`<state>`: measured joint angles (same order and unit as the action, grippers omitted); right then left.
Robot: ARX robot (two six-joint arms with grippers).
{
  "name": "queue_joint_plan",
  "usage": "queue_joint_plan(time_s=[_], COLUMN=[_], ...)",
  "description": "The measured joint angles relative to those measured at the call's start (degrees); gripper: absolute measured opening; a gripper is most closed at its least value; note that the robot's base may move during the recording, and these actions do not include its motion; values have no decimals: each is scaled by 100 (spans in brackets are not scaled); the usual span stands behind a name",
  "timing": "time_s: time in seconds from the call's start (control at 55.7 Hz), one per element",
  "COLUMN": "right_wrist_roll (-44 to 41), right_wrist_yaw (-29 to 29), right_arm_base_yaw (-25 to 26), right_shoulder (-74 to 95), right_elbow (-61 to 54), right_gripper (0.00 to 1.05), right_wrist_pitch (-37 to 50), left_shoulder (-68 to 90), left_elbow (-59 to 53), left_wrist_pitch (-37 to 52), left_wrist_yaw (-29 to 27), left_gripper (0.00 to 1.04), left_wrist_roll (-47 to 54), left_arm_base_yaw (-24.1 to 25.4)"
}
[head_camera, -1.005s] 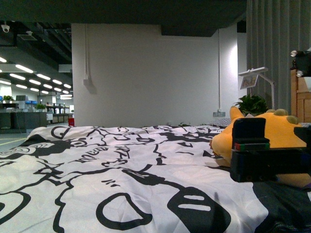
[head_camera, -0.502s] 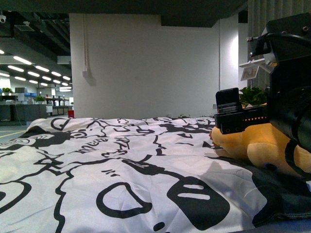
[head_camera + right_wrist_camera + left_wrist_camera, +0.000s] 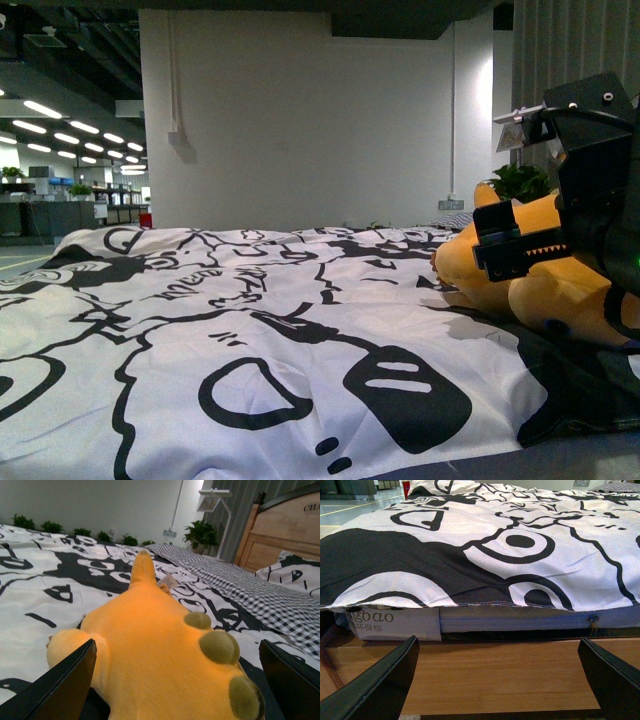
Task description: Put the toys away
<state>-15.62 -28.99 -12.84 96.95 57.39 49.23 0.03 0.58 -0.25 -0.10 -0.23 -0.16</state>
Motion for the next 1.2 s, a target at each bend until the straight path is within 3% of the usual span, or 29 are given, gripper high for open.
queue_joint_plan(time_s=[0.556, 0.825, 0.915, 1.202], right_wrist_roll=[221, 334, 625, 1499], right_wrist_yaw=[7, 337, 763, 2588], right_arm_base_yaw=[37, -2, 9, 166], right_shoulder=[367, 391, 306, -350], right_elbow=[197, 256, 256, 225], right_gripper=[98, 61, 45, 10], right_wrist_pitch=[-601, -769, -968, -1731], left_shoulder=[0, 0, 0, 0], left_elbow=[0, 0, 0, 0], left_wrist_pitch=[0, 0, 0, 0], left_wrist_yaw=[0, 0, 0, 0], left_gripper=[98, 98, 98, 98], left_wrist_roll=[0, 0, 0, 0], left_arm_base_yaw=[0, 0, 0, 0])
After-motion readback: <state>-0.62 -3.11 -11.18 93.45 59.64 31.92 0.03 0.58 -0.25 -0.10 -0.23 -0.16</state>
